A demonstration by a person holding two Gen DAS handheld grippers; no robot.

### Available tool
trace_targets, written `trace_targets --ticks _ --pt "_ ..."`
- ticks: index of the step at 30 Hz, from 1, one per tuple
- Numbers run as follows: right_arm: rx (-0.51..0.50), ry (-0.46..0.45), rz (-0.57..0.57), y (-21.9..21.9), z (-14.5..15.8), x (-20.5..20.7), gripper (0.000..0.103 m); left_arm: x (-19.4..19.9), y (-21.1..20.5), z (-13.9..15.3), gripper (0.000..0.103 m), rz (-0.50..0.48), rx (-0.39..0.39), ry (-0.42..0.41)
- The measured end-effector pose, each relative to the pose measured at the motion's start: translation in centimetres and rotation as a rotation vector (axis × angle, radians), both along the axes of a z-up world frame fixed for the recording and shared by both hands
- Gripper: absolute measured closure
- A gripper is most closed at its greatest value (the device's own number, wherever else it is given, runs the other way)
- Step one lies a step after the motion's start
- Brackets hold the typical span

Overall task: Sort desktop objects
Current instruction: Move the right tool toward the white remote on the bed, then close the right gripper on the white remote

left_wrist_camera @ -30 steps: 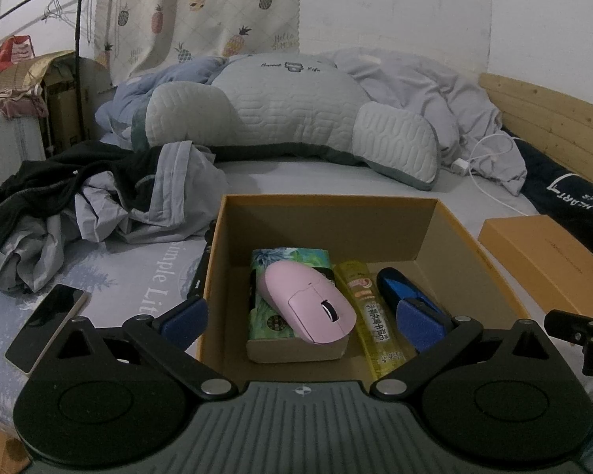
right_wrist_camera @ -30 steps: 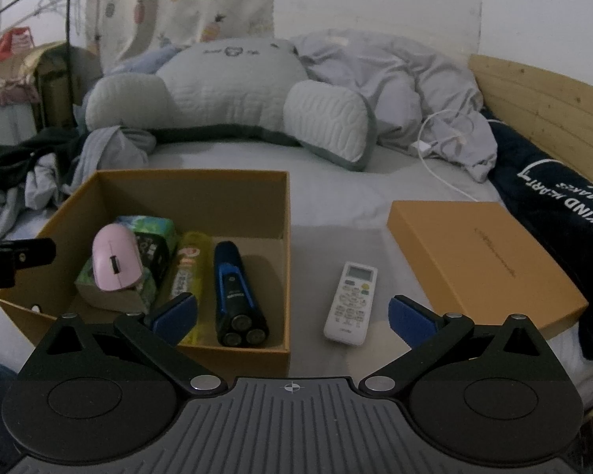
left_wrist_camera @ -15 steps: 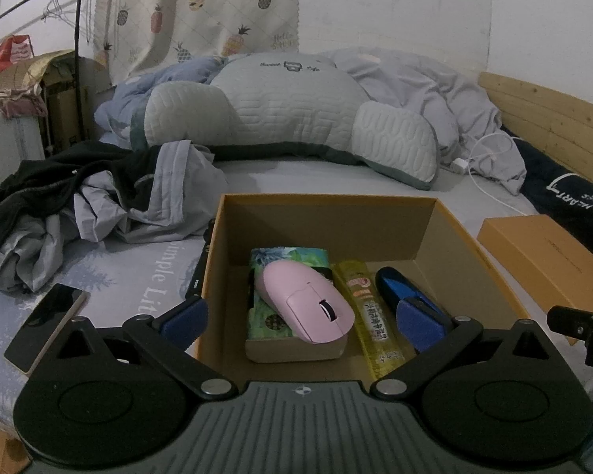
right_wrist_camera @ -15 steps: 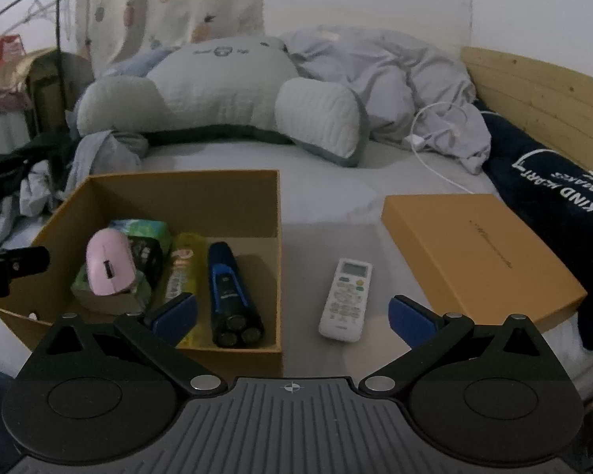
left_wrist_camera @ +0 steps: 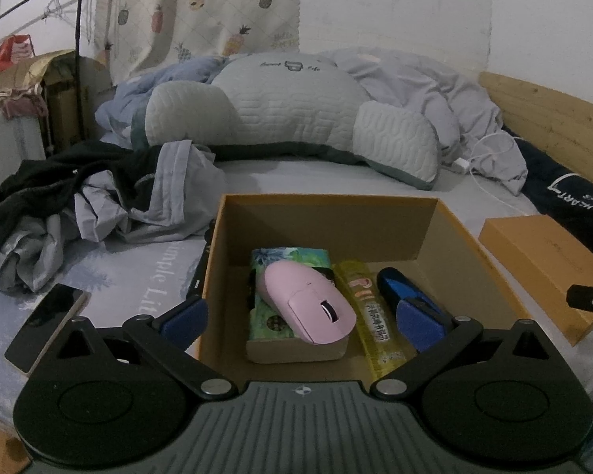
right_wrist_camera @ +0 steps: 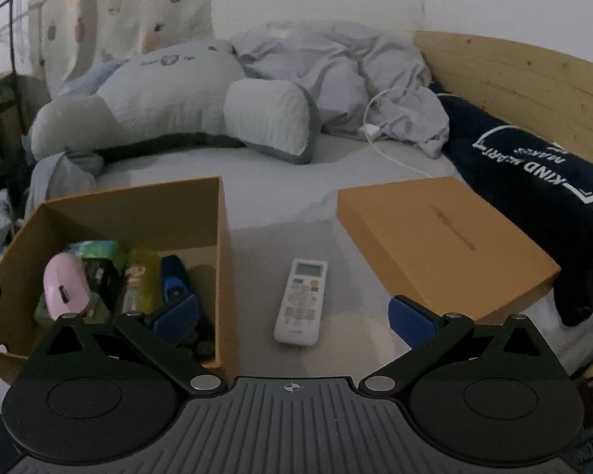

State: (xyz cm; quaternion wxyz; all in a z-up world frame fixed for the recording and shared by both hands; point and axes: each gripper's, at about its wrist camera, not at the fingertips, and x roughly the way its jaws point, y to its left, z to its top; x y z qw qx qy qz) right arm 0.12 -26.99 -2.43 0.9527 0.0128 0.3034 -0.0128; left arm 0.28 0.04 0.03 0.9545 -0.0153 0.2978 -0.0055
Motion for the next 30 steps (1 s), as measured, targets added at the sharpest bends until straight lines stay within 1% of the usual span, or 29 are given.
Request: trace_targets --ticks 3,6,10,14,17,24,30 --pt "0.008 -0.001 -0.002 -0.2 0.0 0.3 0.000 -0.1 -0.2 0.3 0.000 0.000 0.001 -0.007" --pt "0.039 0.019 -0.003 -2.4 -0.1 1.0 0.000 -0.2 -0.1 0.3 0.000 0.005 -0.002 -0.007" --pt "0.087 0.048 -0.029 -3.1 -0.2 1.9 0.000 -0.1 -0.1 0.4 0.000 0.009 -0.005 -0.006" --pt "0.098 0.048 -0.045 -3.6 -0.4 2.9 0.000 -0.1 -0.2 0.4 0.000 0.011 -0.006 -0.010" --pt "0.127 0.077 -0.045 -4.0 -0.8 4.1 0.000 -0.2 -0.3 0.5 0.000 0.012 -0.001 -0.016" --pt "0.187 0.105 -0.051 -4.6 -1.7 6.5 0.000 -0.3 -0.4 0.7 0.000 0.019 0.004 -0.032" --pt "0.229 0.140 -0.043 -5.5 -3.3 8.8 0.000 -0.1 -0.4 0.5 0.000 0.022 0.006 -0.028"
